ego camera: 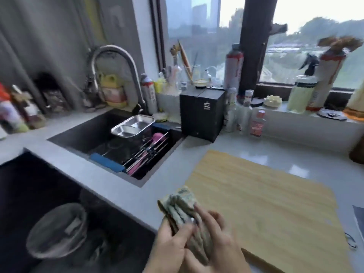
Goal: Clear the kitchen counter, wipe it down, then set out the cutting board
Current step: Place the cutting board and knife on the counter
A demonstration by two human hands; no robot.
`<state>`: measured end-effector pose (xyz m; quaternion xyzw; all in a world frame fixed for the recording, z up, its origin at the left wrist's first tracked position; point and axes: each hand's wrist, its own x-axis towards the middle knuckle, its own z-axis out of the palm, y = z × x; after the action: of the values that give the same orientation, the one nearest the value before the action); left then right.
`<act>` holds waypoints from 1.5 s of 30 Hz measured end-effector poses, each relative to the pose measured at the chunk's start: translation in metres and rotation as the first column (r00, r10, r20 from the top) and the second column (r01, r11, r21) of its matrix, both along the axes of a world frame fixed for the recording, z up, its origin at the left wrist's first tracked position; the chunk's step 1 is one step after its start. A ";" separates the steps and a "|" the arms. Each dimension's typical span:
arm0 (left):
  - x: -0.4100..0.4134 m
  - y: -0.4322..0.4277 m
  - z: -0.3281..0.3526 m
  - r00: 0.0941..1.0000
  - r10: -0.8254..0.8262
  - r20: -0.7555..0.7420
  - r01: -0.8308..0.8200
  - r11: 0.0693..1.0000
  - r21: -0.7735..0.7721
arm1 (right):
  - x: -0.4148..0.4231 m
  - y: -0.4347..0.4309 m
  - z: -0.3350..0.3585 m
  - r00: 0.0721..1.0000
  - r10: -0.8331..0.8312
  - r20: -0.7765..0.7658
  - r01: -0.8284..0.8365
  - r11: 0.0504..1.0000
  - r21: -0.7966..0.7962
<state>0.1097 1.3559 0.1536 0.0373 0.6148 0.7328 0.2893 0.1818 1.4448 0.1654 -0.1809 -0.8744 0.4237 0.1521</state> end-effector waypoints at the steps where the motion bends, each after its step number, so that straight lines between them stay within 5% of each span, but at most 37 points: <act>1: -0.011 -0.031 0.000 0.997 0.078 0.008 -0.078 0.997 0.006 | -0.013 -0.023 -0.003 0.998 0.058 -0.005 -0.058 0.989 -0.138; 4: -0.031 -0.123 -0.003 0.963 0.257 0.082 -0.257 0.966 -0.002 | -0.048 -0.085 -0.010 0.983 0.174 0.057 -0.123 0.858 -0.498; 6: -0.040 -0.171 -0.004 0.951 0.308 0.037 -0.305 0.950 -0.070 | -0.066 -0.123 -0.011 0.913 0.369 0.174 -0.202 0.780 -0.592; 8: -0.050 -0.206 -0.008 0.946 0.310 -0.089 -0.322 0.930 -0.177 | -0.080 -0.155 -0.013 0.874 0.439 0.209 -0.254 0.779 -0.573; 13: -0.093 -0.254 -0.008 0.924 0.321 -0.209 -0.371 0.886 -0.278 | -0.122 -0.199 -0.020 0.916 0.320 0.242 -0.293 0.946 -0.142; 16: -0.140 -0.264 -0.014 0.922 0.311 -0.232 -0.367 0.894 -0.257 | -0.161 -0.210 -0.020 0.947 0.316 0.049 -0.294 0.920 -0.261; 19: -0.199 -0.265 -0.019 0.914 0.338 -0.226 -0.384 0.900 -0.208 | -0.210 -0.211 -0.020 0.950 0.282 -0.132 -0.304 0.756 -0.579; 21: -0.244 -0.261 -0.020 0.906 0.349 -0.240 -0.397 0.898 -0.189 | -0.249 -0.205 -0.023 0.941 0.307 -0.141 -0.306 0.594 -0.744; 23: -0.288 -0.254 -0.018 0.906 0.350 -0.238 -0.394 0.902 -0.175 | -0.291 -0.201 -0.025 0.915 0.392 -0.098 -0.312 0.529 -0.789; 27: -0.366 -0.237 0.001 0.915 0.389 -0.104 -0.398 0.914 -0.082 | -0.375 -0.198 -0.025 0.930 0.361 0.075 -0.213 0.690 -0.691; 32: -0.442 -0.230 0.013 0.939 0.343 -0.012 -0.342 0.939 0.040 | -0.456 -0.200 -0.014 0.909 0.404 -0.105 -0.334 0.554 -0.763; 38: -0.542 -0.233 0.010 0.933 0.358 0.040 -0.360 0.933 0.030 | -0.532 -0.209 -0.017 0.945 0.304 -0.122 -0.259 0.465 -0.847; 45: -0.680 -0.244 -0.018 0.965 0.257 -0.053 -0.262 0.953 -0.154 | -0.622 -0.230 -0.038 0.973 0.174 0.155 -0.001 0.668 -0.744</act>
<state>-0.5698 1.1118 0.1353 -0.0554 0.6756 0.7121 0.1826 -0.4400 1.2150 0.1277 -0.2287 -0.6467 0.7260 -0.0490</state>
